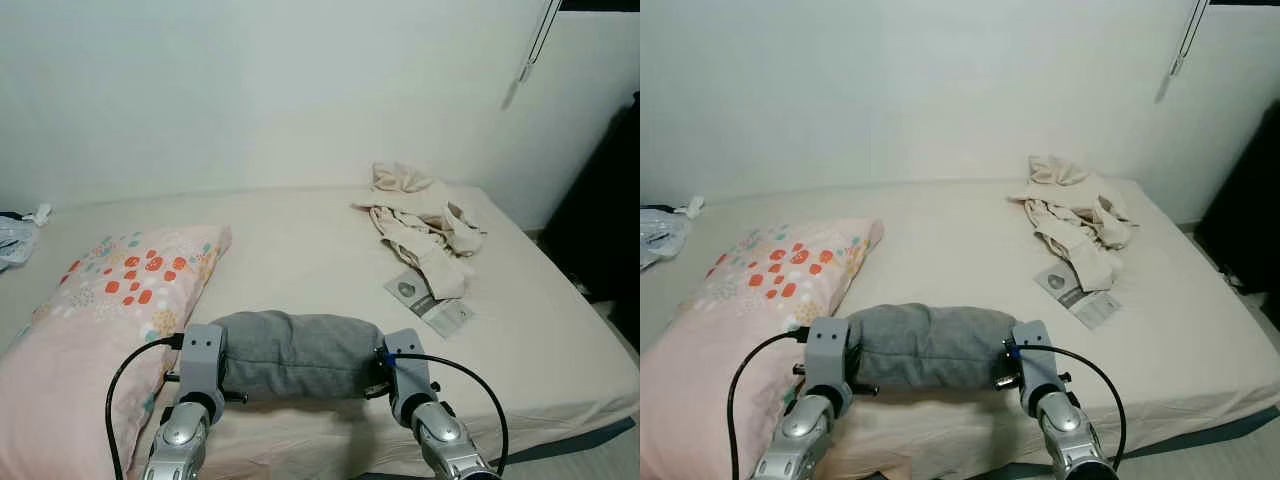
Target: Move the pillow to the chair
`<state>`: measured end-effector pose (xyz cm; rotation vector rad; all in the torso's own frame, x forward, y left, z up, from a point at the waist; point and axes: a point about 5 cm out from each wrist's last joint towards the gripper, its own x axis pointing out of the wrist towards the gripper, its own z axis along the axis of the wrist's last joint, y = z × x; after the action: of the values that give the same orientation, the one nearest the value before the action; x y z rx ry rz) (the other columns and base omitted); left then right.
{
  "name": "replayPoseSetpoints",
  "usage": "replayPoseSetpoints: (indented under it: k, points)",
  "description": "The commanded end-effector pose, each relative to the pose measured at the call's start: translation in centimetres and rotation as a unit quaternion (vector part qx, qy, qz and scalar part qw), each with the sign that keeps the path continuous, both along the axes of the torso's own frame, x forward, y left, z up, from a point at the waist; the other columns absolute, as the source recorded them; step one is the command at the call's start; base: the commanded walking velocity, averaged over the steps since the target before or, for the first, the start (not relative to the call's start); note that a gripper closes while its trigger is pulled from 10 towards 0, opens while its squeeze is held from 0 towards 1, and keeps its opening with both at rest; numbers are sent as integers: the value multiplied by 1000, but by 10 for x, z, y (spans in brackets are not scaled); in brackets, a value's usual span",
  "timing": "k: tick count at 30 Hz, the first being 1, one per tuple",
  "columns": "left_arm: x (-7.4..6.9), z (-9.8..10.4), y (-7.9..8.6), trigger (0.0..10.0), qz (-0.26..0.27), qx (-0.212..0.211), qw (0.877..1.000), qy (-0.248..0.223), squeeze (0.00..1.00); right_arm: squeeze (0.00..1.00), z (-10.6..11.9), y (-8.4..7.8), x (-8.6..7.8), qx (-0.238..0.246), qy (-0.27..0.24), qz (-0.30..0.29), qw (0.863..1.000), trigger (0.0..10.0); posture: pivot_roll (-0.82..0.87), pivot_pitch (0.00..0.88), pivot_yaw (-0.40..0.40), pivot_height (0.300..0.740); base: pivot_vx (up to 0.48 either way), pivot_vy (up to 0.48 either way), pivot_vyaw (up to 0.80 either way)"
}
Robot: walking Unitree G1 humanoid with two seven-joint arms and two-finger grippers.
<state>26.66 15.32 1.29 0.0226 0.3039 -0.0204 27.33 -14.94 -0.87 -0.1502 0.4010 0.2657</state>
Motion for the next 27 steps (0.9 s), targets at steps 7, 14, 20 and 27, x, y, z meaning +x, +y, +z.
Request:
replayPoseSetpoints:
  k: [7,14,20,27]
  points:
    - [2,2,-8,10000,-15,-5,1000,-9,0,0,7,15,6,12,-23,21,999,10000,-12,40,-27,740,0,0,0]
    - [4,1,-9,10000,-16,-8,1000,-4,0,0,7,16,6,10,-23,21,999,10000,-23,38,-19,740,0,0,0]
    - [7,3,-10,10000,-25,-2,1000,-10,0,0,7,14,6,11,-26,20,999,10000,-19,24,-29,740,0,0,0]
    - [7,3,-9,10000,-36,9,999,-10,0,0,12,18,11,19,-32,23,999,10000,-20,16,-39,740,0,0,0]
